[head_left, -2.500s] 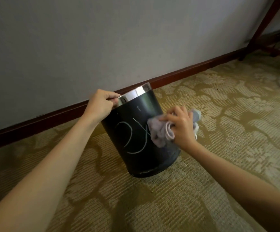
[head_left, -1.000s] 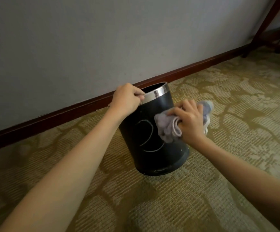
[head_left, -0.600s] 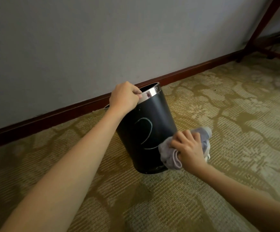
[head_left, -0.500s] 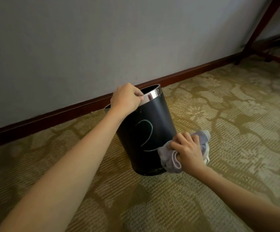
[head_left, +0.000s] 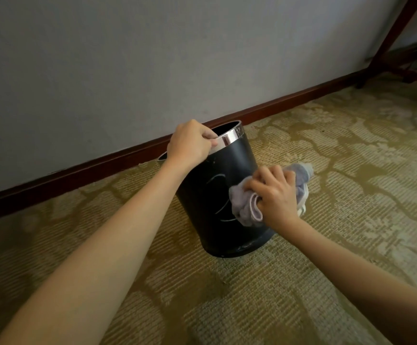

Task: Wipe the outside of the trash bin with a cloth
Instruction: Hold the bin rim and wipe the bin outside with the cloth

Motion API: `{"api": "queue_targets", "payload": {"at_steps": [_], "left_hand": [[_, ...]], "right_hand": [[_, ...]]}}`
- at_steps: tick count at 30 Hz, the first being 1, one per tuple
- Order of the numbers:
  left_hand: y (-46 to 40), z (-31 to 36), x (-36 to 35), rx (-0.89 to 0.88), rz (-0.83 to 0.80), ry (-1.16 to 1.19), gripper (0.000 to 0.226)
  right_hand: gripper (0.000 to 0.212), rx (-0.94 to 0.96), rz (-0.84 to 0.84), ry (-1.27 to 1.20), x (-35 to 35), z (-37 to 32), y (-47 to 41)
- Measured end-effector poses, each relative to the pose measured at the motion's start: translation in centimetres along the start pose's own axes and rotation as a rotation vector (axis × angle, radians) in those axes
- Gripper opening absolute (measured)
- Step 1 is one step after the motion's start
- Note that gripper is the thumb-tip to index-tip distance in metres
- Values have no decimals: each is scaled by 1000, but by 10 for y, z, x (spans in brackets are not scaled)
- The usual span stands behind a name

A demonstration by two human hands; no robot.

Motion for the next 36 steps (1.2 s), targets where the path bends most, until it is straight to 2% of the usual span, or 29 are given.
{"api": "queue_targets", "payload": {"at_steps": [2, 6, 9, 11, 17, 19, 25, 28, 31, 33, 36], "left_hand": [[-2, -2, 2, 13, -11, 24, 19], [-3, -4, 0, 10, -72, 100, 22], [3, -8, -3, -14, -209, 198, 26], [6, -17, 2, -43, -269, 175, 31], [12, -62, 16, -99, -330, 114, 30], [14, -68, 11, -111, -309, 119, 30], [7, -70, 4, -36, -89, 161, 29], [5, -74, 4, -6, -75, 199, 29], [6, -71, 2, -19, -80, 219, 29], [6, -67, -3, -31, -64, 211, 30], [3, -70, -1, -16, -19, 224, 30]], "right_hand": [[22, 66, -101, 59, -9, -2, 22], [22, 28, -218, 88, -17, 2, 45], [21, 9, -230, 93, -18, 7, 44], [22, -15, -221, 73, -18, 11, 47], [24, -72, -174, 19, -20, 23, 54], [24, -78, -177, 11, -21, 26, 55], [29, -86, -155, -55, -9, 25, 33], [15, -127, -137, -87, 1, 30, -15], [21, -227, -18, -131, 9, 31, -83], [17, -204, 44, -121, 9, 23, -115], [18, -199, 29, -119, -2, 16, -113]]}}
Point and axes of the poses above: each hand's wrist, its own y-axis away from the middle knuckle, its own x-axis out of the back of the hand, z = x × y, the point moved 5 cm from there along -y, towards the middle knuckle, and after that the axes turned 1 degree about y, right-handed, at the moved point
